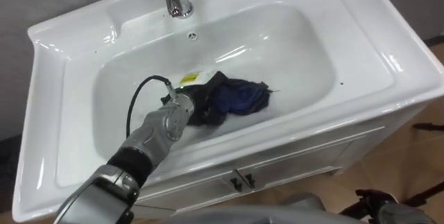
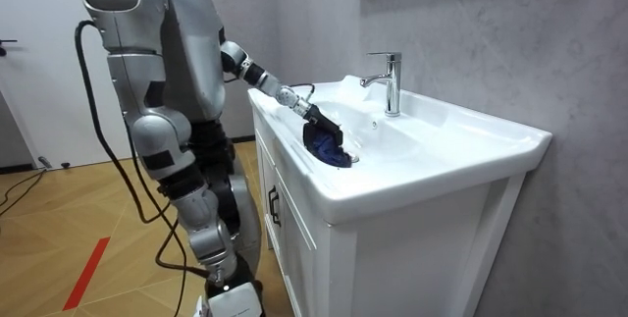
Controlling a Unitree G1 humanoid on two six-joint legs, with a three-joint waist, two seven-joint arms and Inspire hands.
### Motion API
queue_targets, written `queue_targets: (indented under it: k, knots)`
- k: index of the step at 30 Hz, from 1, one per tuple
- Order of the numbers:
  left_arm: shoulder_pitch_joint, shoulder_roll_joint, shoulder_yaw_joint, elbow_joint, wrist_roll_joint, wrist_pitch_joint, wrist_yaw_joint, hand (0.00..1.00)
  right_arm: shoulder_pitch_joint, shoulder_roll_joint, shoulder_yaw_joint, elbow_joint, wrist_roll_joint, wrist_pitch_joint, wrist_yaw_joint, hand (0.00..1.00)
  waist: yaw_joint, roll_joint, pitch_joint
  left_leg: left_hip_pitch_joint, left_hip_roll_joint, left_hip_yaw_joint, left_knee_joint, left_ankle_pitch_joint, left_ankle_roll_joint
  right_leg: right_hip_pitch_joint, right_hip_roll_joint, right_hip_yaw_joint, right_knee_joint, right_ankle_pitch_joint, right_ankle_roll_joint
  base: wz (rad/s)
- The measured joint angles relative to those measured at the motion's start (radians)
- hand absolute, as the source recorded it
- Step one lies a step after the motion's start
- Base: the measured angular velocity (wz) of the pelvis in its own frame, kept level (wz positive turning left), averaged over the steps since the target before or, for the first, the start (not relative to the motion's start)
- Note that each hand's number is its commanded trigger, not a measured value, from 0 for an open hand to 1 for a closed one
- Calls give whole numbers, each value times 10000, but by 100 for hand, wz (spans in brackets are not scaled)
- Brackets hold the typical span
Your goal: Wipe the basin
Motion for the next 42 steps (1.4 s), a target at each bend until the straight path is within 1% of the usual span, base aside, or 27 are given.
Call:
queue_targets:
  k: [1,2,3,4,6,8,10,12,17,19,21,24,26,30,32,34,35,37,39,40,41,42]
  knots:
    - [75,77,79,-1,219,15,16,100,14,-2,-85,0,-117,-9,-33,0,15,36,-16,7,2,-2,16,-2,-2,10,0,3,1,-1,-1,-4]
    - [221,228,278,-22,660,74,29,100,40,-2,-238,-6,-247,-15,-94,0,58,89,-3,72,4,-16,20,-3,-4,71,-2,-10,2,-9,-11,0]
    - [432,411,443,-158,964,217,31,100,69,-1,-319,-8,-253,-16,-168,0,99,134,-2,107,15,-35,17,-4,-6,105,0,-25,4,-21,-30,0]
    - [565,516,522,-278,1095,301,37,100,69,0,-337,-14,-252,-16,-202,0,100,152,2,113,18,-49,19,-3,-7,121,4,-43,4,-26,-40,4]
    - [957,874,697,-682,1377,502,129,100,94,-8,-410,-18,-253,-76,-304,0,111,210,28,83,14,-167,19,7,-25,130,4,-161,7,-58,-64,13]
    - [1123,1099,741,-942,1670,508,130,100,163,-23,-491,-38,-350,-236,-323,0,157,225,36,38,3,-252,27,8,-28,127,-9,-268,10,-102,-65,15]
    - [1190,1199,886,-1010,1675,495,130,100,163,-28,-615,-36,-526,-360,-321,0,190,232,41,-24,-2,-280,61,8,-29,106,-13,-305,13,-110,-65,9]
    - [1197,1263,1004,-1014,1711,491,129,100,150,-40,-709,-34,-686,-478,-304,0,316,227,43,-33,-9,-286,60,8,-29,91,-14,-278,22,-109,-66,-2]
    - [1211,1333,1034,-1141,1776,452,151,100,127,-128,-788,-14,-858,-489,-280,0,502,223,44,-73,-32,-397,68,7,-32,107,-51,-470,21,-131,-103,4]
    - [1221,1490,1034,-1214,1779,369,197,100,140,-131,-788,-16,-860,-538,-311,0,581,209,53,-79,-34,-479,67,5,-39,129,-52,-556,15,-142,-122,7]
    - [1231,1772,1034,-1302,1782,289,205,100,129,-137,-788,-31,-861,-635,-322,0,668,194,60,-82,-40,-529,66,9,-50,156,-47,-617,14,-151,-137,9]
    - [1235,2072,1035,-1355,1776,247,256,100,119,-128,-784,-130,-873,-776,-325,0,718,162,64,-81,-45,-531,58,16,-61,172,-46,-636,-3,-154,-142,2]
    - [1246,2095,1035,-1366,1778,247,347,100,131,-128,-778,-250,-878,-798,-329,0,740,138,64,-80,-52,-531,54,16,-62,175,-48,-632,-16,-155,-141,0]
    - [1249,2098,1059,-1464,1798,201,444,100,238,-128,-780,-341,-899,-807,-309,0,957,12,51,-77,-61,-531,50,16,-61,175,-47,-610,-21,-154,-140,0]
    - [1284,2100,1247,-1488,1774,72,452,100,287,-130,-779,-403,-894,-806,-298,0,1004,-25,46,-82,-66,-538,50,15,-62,175,-51,-610,-25,-156,-136,0]
    - [1294,2100,1356,-1494,1620,56,496,100,335,-129,-751,-409,-876,-806,-306,0,1072,-45,28,-80,-73,-540,47,15,-62,175,-56,-601,-28,-159,-131,-2]
    - [1310,2100,1378,-1491,1437,55,608,100,400,-129,-659,-408,-815,-800,-324,0,1191,-59,21,-75,-73,-541,47,16,-62,173,-61,-594,-17,-159,-130,0]
    - [1432,2101,1533,-1516,1141,13,852,100,429,-112,-565,-403,-800,-798,-323,0,1228,-82,15,-77,-86,-577,39,18,-66,173,-59,-606,7,-162,-127,4]
    - [1580,2100,1916,-1603,1065,-176,1085,100,429,-97,-578,-397,-634,-803,-318,0,1265,-157,-11,-94,-101,-702,34,27,-79,174,-56,-651,12,-162,-127,8]
    - [1587,2100,2035,-1660,1065,-189,1099,100,433,-97,-590,-387,-571,-803,-319,0,1279,-192,-27,-116,-111,-783,39,28,-80,174,-54,-682,7,-162,-127,12]
    - [1588,2098,2301,-1870,1074,-197,1122,100,435,-78,-598,-343,-524,-803,-330,0,1333,-285,-34,-176,-117,-902,83,30,-83,173,-44,-757,0,-162,-128,17]
    - [1588,2097,2554,-2163,1069,-208,1246,100,471,-48,-582,-329,-489,-796,-336,0,1449,-355,-46,-247,-119,-1002,168,29,-83,173,-42,-845,5,-161,-130,17]
